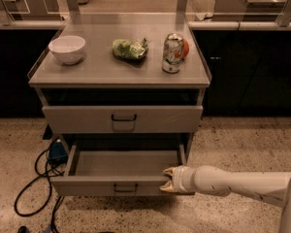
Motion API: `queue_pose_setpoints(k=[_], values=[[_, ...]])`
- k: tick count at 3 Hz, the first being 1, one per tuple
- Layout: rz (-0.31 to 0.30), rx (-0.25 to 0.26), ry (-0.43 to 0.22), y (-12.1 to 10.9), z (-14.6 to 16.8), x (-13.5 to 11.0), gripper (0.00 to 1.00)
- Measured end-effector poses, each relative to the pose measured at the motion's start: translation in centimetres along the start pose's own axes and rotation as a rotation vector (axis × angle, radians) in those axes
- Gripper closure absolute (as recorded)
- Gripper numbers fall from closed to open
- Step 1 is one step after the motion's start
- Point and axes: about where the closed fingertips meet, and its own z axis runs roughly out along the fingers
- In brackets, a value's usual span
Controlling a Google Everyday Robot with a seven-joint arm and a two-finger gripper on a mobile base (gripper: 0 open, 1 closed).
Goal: Open middle drawer
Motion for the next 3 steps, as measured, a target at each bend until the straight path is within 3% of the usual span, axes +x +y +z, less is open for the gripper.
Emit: queue_pose_setpoints(k=[3], values=[[0.000, 0.000, 0.000, 0.01, 0.01, 0.00, 0.11]])
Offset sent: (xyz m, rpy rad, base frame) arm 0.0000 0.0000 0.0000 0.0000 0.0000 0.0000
